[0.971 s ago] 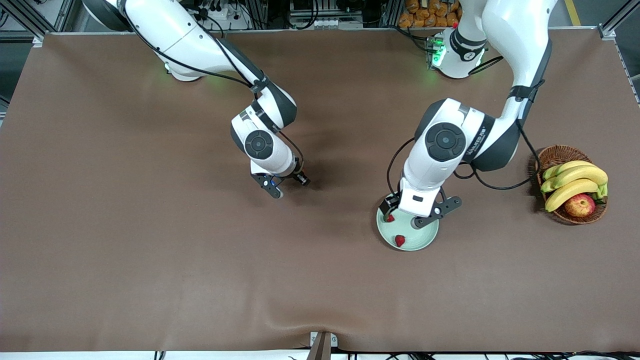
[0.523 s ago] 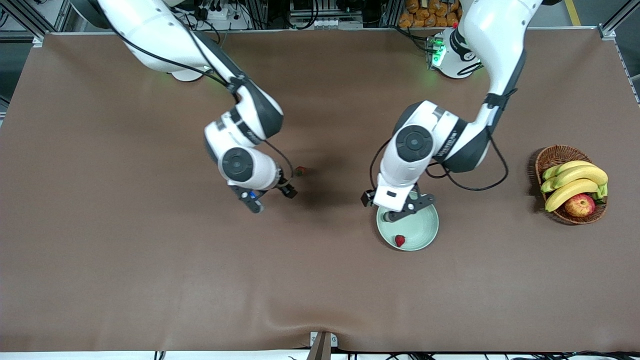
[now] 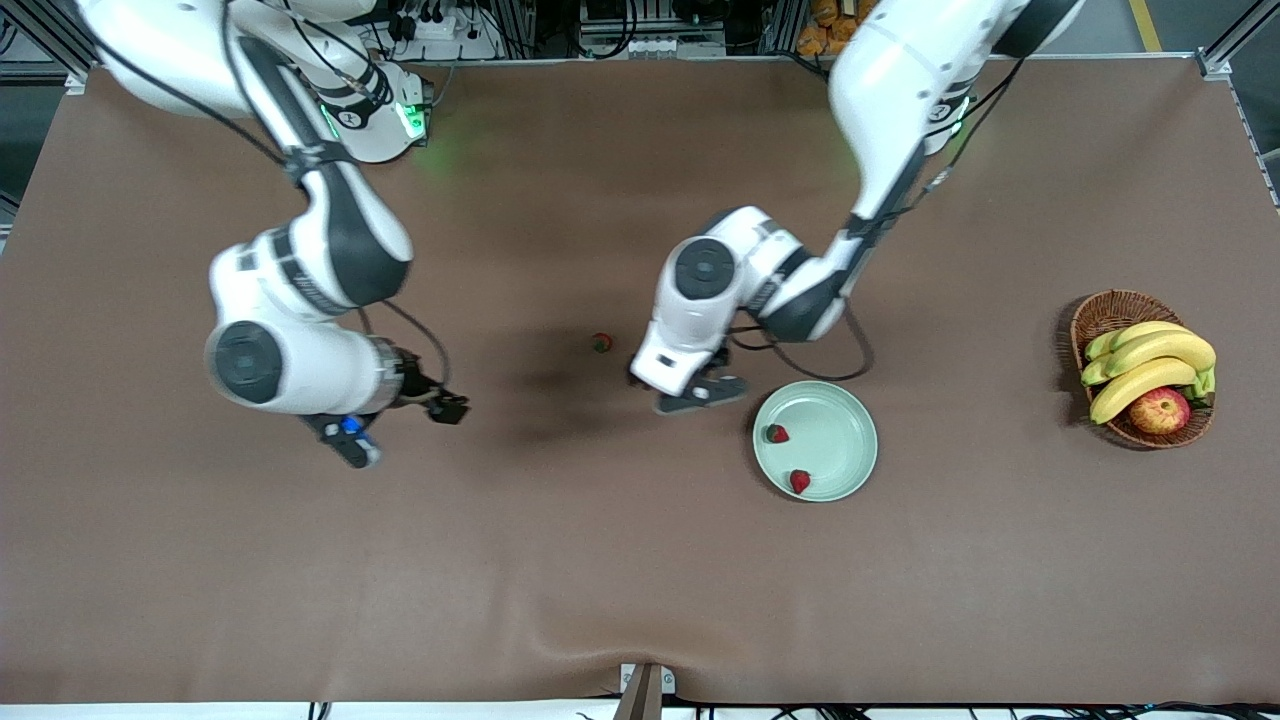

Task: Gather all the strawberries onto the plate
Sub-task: 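Set the last strawberry mid-table with the right gripper while the left gripper returns, then grasp the last strawberry with the left gripper while the right gripper withdraws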

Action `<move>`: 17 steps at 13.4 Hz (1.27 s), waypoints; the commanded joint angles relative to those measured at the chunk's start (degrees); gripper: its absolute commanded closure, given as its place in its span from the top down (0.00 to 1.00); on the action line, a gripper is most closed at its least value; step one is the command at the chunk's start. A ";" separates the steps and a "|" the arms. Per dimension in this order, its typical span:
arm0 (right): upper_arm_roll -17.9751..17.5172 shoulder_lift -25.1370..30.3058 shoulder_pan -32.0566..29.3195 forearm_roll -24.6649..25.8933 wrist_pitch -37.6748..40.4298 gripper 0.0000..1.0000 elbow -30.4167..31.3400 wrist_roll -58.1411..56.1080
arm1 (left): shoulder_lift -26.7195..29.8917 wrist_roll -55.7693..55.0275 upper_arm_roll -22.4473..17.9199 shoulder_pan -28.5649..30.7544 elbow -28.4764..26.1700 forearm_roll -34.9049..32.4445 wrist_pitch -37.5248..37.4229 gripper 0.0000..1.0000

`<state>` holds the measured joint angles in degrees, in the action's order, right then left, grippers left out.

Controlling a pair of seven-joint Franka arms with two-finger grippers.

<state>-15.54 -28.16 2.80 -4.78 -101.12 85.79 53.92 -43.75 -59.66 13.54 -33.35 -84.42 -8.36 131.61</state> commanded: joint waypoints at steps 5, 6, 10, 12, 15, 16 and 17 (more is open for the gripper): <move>-0.89 4.69 -13.77 -0.32 6.45 1.00 0.25 -25.49 | -6.86 0.24 -3.35 -10.84 5.05 -6.57 3.11 1.00; -0.63 5.57 -14.31 0.12 6.99 1.00 -0.53 -28.06 | -8.00 0.15 -3.35 -11.73 5.93 -7.71 3.64 1.00; -0.63 8.73 -18.01 1.26 20.66 1.00 -8.85 -38.89 | -9.24 0.07 -4.83 -14.27 6.81 -8.34 3.65 1.00; -1.16 12.49 -18.18 2.58 24.30 1.00 -11.17 -39.07 | -9.68 -0.20 -6.42 -15.77 6.73 -8.34 3.65 0.78; -0.98 18.91 -15.55 2.84 22.56 1.00 -7.77 -38.10 | -9.60 -0.64 -6.34 -15.87 6.73 -7.90 3.56 0.28; -0.98 21.54 -15.63 2.85 20.03 1.00 -4.35 -38.10 | -9.51 -0.64 -6.42 -15.87 6.73 -7.81 3.39 0.12; -0.81 24.09 -15.98 2.76 18.35 1.00 -1.36 -38.10 | -9.42 -0.64 -6.34 -15.78 6.64 -7.72 3.39 0.00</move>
<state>-16.59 -9.54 -12.97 -2.98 -78.91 76.74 15.68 -52.49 -59.57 7.92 -48.49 -78.85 -15.33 135.10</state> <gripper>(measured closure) 0.000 0.480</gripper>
